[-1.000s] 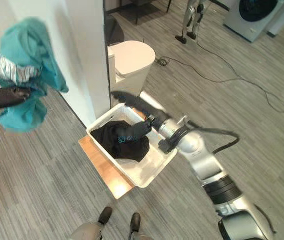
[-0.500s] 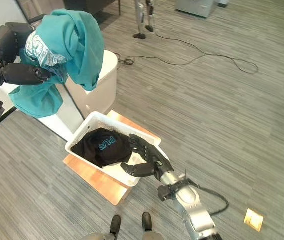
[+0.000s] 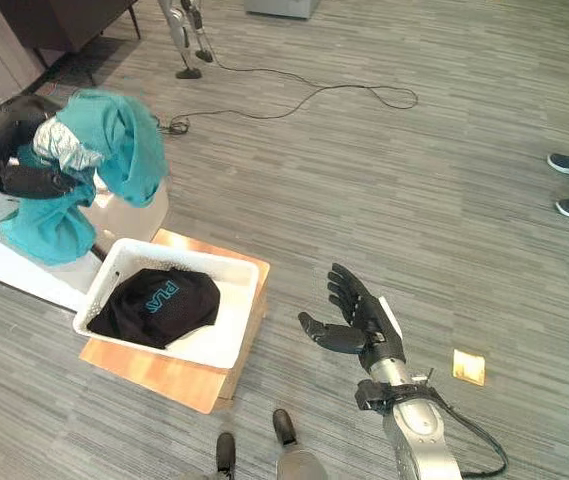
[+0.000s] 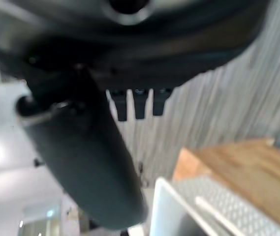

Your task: Pick up bed clothes into laundry basket.

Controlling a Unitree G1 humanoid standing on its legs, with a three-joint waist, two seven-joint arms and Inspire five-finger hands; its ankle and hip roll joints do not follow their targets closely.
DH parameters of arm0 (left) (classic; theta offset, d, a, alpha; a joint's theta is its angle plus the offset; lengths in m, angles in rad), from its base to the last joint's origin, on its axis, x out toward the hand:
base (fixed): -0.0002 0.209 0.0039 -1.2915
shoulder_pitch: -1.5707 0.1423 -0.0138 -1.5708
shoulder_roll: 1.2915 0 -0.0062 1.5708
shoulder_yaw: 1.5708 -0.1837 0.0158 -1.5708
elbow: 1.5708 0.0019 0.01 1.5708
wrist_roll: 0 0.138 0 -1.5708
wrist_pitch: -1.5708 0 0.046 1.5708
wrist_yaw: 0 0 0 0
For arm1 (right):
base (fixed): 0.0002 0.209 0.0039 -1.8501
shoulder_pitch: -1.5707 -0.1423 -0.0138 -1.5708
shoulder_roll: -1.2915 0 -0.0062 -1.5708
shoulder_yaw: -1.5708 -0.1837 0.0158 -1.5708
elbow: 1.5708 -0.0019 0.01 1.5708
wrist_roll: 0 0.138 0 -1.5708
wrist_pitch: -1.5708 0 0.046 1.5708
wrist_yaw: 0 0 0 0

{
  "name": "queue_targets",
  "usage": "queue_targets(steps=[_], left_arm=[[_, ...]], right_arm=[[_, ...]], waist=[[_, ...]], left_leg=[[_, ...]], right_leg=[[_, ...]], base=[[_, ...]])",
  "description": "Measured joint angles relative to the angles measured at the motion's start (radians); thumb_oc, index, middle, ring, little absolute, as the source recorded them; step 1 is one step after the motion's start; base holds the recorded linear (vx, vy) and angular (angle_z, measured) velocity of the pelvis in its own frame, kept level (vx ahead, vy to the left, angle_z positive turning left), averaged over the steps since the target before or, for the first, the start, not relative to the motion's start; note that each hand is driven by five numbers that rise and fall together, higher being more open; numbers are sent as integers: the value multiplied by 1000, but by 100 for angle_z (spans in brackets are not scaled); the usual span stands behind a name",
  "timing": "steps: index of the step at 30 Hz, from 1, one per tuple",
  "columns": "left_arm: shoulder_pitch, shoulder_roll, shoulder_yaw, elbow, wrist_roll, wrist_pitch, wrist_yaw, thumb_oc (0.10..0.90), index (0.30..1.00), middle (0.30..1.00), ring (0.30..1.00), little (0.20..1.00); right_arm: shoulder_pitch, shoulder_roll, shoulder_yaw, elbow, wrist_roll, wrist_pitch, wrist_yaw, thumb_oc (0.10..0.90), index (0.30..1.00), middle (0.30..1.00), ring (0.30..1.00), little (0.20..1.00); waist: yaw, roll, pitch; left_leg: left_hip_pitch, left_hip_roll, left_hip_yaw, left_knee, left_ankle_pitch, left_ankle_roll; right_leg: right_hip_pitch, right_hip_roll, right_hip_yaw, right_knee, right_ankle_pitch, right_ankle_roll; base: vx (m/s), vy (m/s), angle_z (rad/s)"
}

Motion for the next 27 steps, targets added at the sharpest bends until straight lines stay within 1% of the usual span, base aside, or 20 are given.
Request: queue_targets(steps=[2, 3, 4, 5, 6, 7, 8, 9, 10, 11, 12, 13, 14, 15, 16, 19, 22, 24, 25, 27], left_arm=[[24, -27, 1, 23, 14, 2, 1, 400, 300, 300, 300, 300], [53, -48, -1, 30, 42, 13, 0, 400, 300, 300, 300, 300], [71, -62, -3, 31, 63, 24, -3, 400, 300, 300, 300, 300], [87, -81, -4, 34, 82, 26, 0, 400, 300, 300, 300, 300], [97, -83, -12, 35, 89, 27, -4, 400, 300, 300, 300, 300], [97, -87, -38, 38, 117, 36, -4, 400, 300, 300, 300, 300], [97, -88, -56, 46, 132, 39, -5, 400, 300, 300, 300, 300], [95, -100, -78, 65, 158, 43, -5, 400, 300, 300, 300, 300], [96, -129, -78, 100, 177, 46, -5, 400, 300, 300, 300, 300], [96, -149, -77, 118, 190, 47, -4, 400, 300, 300, 300, 300], [97, -172, -80, 143, 194, 53, -4, 400, 300, 300, 300, 300], [96, -202, -82, 167, 201, 59, -2, 400, 300, 300, 300, 300], [96, -226, -78, 187, 203, 61, 0, 400, 300, 300, 300, 300], [98, -240, -82, 209, 222, 68, -2, 400, 300, 300, 300, 300], [98, -246, -86, 222, 239, 76, -4, 400, 300, 300, 300, 300], [98, -274, -87, 224, 271, 81, -7, 400, 300, 300, 300, 300], [97, -303, -82, 226, 291, 82, -6, 400, 300, 300, 300, 300], [98, -304, -82, 228, 308, 83, -6, 400, 300, 300, 300, 300], [100, -304, -81, 227, 308, 83, -6, 400, 300, 300, 300, 300], [105, -304, -79, 220, 308, 83, -15, 400, 300, 300, 300, 300]], right_arm=[[12, 4, -2, -16, 1, 0, -2, 800, 900, 900, 900, 900], [9, 9, 1, -20, 2, -1, -2, 800, 900, 900, 900, 900], [9, 21, 0, -22, 4, -2, -8, 800, 900, 900, 900, 900], [8, 35, -1, -30, 4, -2, -21, 800, 900, 900, 900, 900], [7, 40, -1, -36, 6, -2, -22, 800, 900, 900, 900, 900], [12, 48, 0, -51, 8, -7, -27, 800, 900, 900, 900, 900], [10, 52, 1, -51, 8, -13, -27, 800, 900, 900, 900, 900], [9, 54, -1, -52, 8, -18, -33, 800, 900, 900, 900, 900], [8, 54, -1, -55, 8, -20, -37, 800, 900, 900, 900, 900], [10, 54, -1, -59, 8, -21, -39, 800, 900, 900, 900, 900], [11, 54, 0, -60, 8, -21, -39, 800, 900, 900, 900, 900], [21, 52, 1, -68, 8, -21, -40, 800, 900, 900, 900, 900], [19, 51, 4, -68, 8, -21, -39, 800, 900, 900, 900, 900], [11, 51, 14, -70, 8, -21, -39, 800, 900, 900, 900, 900], [3, 51, 21, -85, 8, -21, -38, 800, 900, 900, 900, 900], [10, 46, 15, -103, 7, -22, -39, 800, 900, 900, 900, 900], [20, 44, 17, -105, 5, -22, -37, 800, 900, 900, 900, 900], [21, 44, 15, -108, 5, -22, -37, 800, 900, 900, 900, 900], [21, 44, 15, -108, 5, -22, -37, 800, 900, 900, 900, 900], [29, 44, 13, -108, 5, -22, -37, 800, 900, 900, 900, 900]], waist=[[-2, -11, -4], [-3, -28, -3], [-7, -55, -4], [-7, -77, -5], [-10, -95, -8], [-16, -129, -10], [-25, -143, -13], [-29, -156, -11], [-27, -165, -11], [-31, -172, -10], [-34, -177, -8], [-46, -193, -7], [-51, -192, -6], [-50, -195, -3], [-53, -201, 3], [-55, -208, 7], [-51, -204, 14], [-50, -205, 21], [-46, -204, 24], [-41, -193, 32]], left_leg=[[-3, 1, 19, 0, -2, 3], [-3, 7, 43, 0, -7, 9], [-5, 8, 62, 0, -8, 10], [-9, 8, 81, -1, -9, 12], [-14, 13, 94, 0, -9, 12], [-24, 11, 113, 0, -8, 12], [-32, 13, 124, 0, -5, 11], [-41, 23, 151, 4, -2, 14], [-48, 26, 172, 5, -2, 16], [-50, 25, 181, 5, -3, 16], [-49, 23, 186, 4, -3, 17], [-47, 10, 188, 3, -7, 20], [-44, 11, 188, 0, -7, 20], [-44, 17, 200, 0, -9, 20], [-41, 22, 210, 0, -12, 18], [-36, 26, 214, -1, -17, 14], [-37, 24, 210, -1, -22, 9], [-38, 21, 209, -1, -23, 5], [-39, 19, 209, -1, -21, 5], [-40, 22, 206, 0, -17, 6]], right_leg=[[-9, 7, 17, 0, 11, 2], [-22, 16, 32, 0, 23, 19], [-30, 18, 41, 0, 24, 21], [-41, 22, 57, 0, 34, 32], [-51, 20, 67, 0, 35, 35], [-67, 16, 72, -1, 22, 49], [-79, 13, 69, -1, 6, 60], [-103, 12, 42, -1, -33, 105], [-112, 5, 26, -1, -41, 119], [-118, 1, 18, -1, -39, 122], [-122, -1, 17, -1, -27, 116], [-125, -6, 24, 1, 55, 118], [-125, 1, 29, 0, 69, 93], [-131, 10, 43, 1, 102, 74], [-134, 18, 52, 1, 114, 79], [-132, 22, 61, 1, 118, 82], [-131, 19, 60, 1, 117, 82], [-131, 11, 51, 0, 92, 112], [-132, 6, 44, -1, 55, 143], [-131, 8, 38, -1, 42, 134]], base=[[-48, 31, -39], [-41, 44, -49], [-37, 39, -66], [-16, 29, -51], [-26, 23, -52], [-45, 49, -37], [-49, 56, -52], [-31, 55, -55], [-6, 16, -56], [-11, 35, -40], [-12, 34, -16], [-6, 39, -9], [6, 20, -19], [10, 21, -35], [4, 16, -37], [12, 17, -12], [9, 4, 4], [5, 3, 3], [20, 2, 3], [22, -3, 4]])
